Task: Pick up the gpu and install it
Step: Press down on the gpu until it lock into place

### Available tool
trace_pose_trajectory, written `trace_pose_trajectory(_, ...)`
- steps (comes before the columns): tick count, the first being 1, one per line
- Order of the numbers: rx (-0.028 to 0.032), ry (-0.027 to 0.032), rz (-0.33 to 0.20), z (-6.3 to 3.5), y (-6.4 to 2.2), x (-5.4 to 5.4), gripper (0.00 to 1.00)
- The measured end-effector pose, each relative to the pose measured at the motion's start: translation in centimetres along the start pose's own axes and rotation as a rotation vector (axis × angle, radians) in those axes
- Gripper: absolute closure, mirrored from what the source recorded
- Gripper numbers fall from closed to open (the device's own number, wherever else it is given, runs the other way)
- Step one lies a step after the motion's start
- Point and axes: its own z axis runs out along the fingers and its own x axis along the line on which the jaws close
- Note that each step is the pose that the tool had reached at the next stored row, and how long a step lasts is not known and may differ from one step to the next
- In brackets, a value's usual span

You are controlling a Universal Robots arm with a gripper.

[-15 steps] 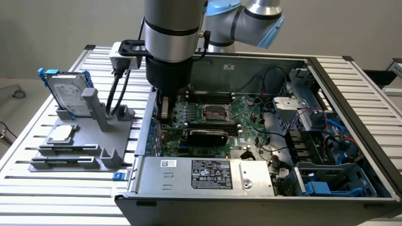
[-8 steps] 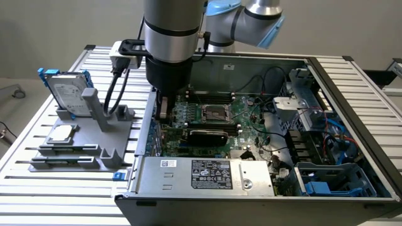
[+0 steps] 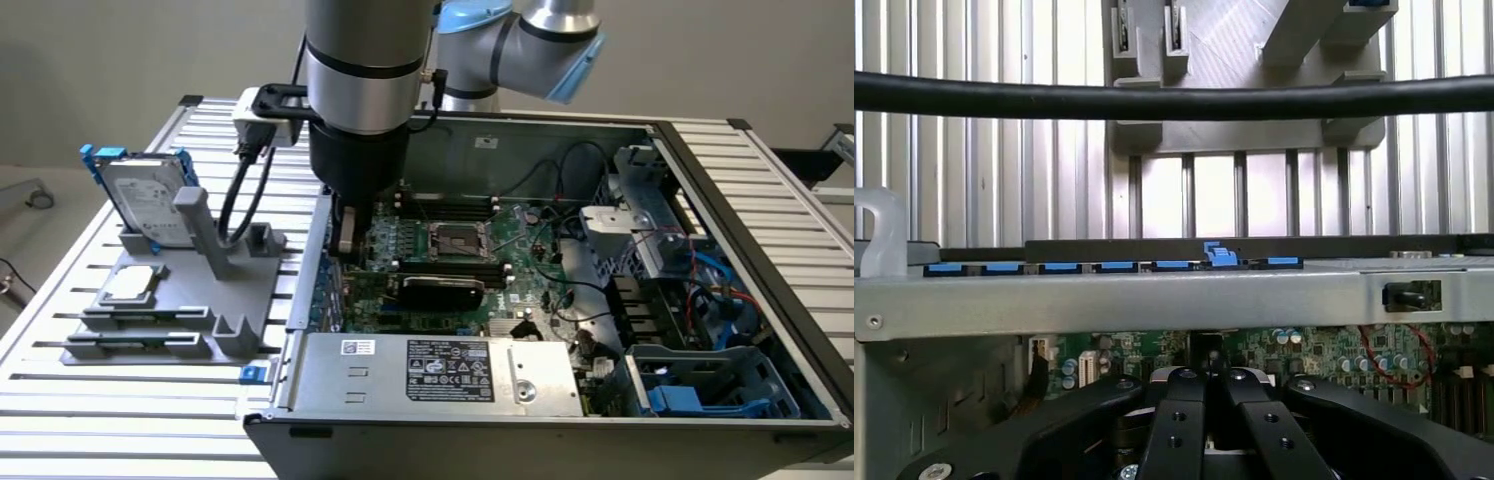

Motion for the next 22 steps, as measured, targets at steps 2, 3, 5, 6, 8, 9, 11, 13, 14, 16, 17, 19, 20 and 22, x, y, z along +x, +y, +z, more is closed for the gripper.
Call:
trace_pose_trajectory(2, 0.0, 0.0039, 0.002, 0.0, 0.0, 0.03, 0.89)
trace_pose_trajectory(3, 0.0001, 0.0054, 0.002, 0.0, -0.01, 0.04, 0.89)
trace_pose_trajectory(5, 0.0002, 0.0059, 0.004, 0.03, -0.01, 0.04, 0.89)
trace_pose_trajectory(6, 0.0004, 0.0056, 0.007, 0.06, -0.01, 0.04, 0.89)
trace_pose_trajectory(8, 0.0003, 0.0043, 0.017, 0.08, 0.0, 0.04, 0.89)
trace_pose_trajectory(9, 0.0, 0.0033, 0.025, 0.09, 0.0, 0.04, 0.89)
trace_pose_trajectory(11, -0.0013, 0.0013, 0.041, 0.08, 0.0, 0.04, 0.89)
trace_pose_trajectory(13, -0.0027, -0.001, 0.058, 0.08, 0.0, 0.04, 0.89)
trace_pose_trajectory(14, -0.0034, -0.0019, 0.066, 0.08, 0.0, 0.04, 0.89)
trace_pose_trajectory(16, -0.0044, -0.0038, 0.08, 0.08, 0.0, 0.04, 0.89)
trace_pose_trajectory(17, -0.0047, -0.0046, 0.087, 0.08, 0.0, 0.04, 0.89)
trace_pose_trajectory(19, -0.005, -0.0063, 0.1, 0.08, 0.0, 0.04, 0.89)
trace_pose_trajectory(20, -0.0052, -0.0072, 0.106, 0.08, 0.0, 0.04, 0.89)
trace_pose_trajectory(22, -0.006, -0.0091, 0.115, 0.08, 0.0, 0.04, 0.89)
